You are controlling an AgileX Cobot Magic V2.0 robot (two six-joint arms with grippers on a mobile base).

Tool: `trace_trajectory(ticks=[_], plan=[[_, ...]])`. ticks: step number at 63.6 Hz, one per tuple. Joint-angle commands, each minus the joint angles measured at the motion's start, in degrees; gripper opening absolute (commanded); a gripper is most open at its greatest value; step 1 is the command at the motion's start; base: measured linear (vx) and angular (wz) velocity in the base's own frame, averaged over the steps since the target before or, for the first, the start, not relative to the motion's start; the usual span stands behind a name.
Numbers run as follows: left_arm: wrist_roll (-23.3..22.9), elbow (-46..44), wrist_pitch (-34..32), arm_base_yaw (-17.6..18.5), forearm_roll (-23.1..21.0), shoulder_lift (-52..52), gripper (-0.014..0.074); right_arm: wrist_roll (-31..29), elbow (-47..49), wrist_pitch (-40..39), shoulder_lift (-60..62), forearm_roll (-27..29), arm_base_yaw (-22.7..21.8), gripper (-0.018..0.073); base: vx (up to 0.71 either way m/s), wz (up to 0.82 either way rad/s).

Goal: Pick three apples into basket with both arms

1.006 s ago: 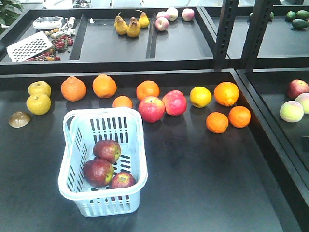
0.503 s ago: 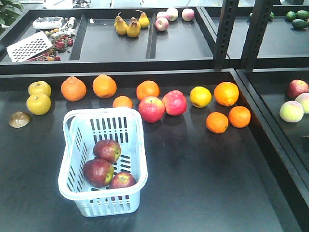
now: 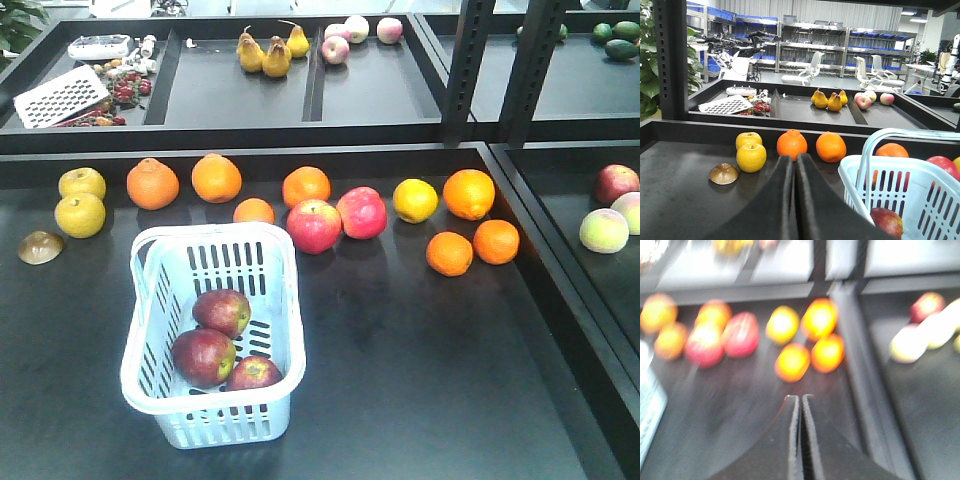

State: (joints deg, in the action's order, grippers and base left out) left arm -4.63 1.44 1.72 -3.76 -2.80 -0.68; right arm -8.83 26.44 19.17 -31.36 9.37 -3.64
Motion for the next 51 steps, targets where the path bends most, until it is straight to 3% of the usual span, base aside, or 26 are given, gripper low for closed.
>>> trace_trajectory(ticks=[1, 12, 33, 51], plan=[[-0.38, 0.34, -4.57, -0.12, -0.51, -0.9, -0.0007, 3.64, -2.49, -6.96, 4.73, -4.19, -0.19, -0.0008, 0.0, 0.0], [-0.38, 0.34, -4.57, -0.12, -0.51, -0.9, -0.0007, 7.5, -8.71, -10.18, 12.88, -7.0, 0.31, -0.0008, 0.0, 0.0], [-0.38, 0.34, -4.57, -0.12, -0.51, -0.9, -0.0007, 7.63, -18.4, -21.97, 21.34, -13.36, 11.86, -0.0008, 0.0, 0.0], [-0.38, 0.34, -4.57, -0.12, -0.51, -0.9, -0.0007, 9.53, -26.14, -23.58, 31.14, -13.36, 11.65, -0.0008, 0.0, 0.0]])
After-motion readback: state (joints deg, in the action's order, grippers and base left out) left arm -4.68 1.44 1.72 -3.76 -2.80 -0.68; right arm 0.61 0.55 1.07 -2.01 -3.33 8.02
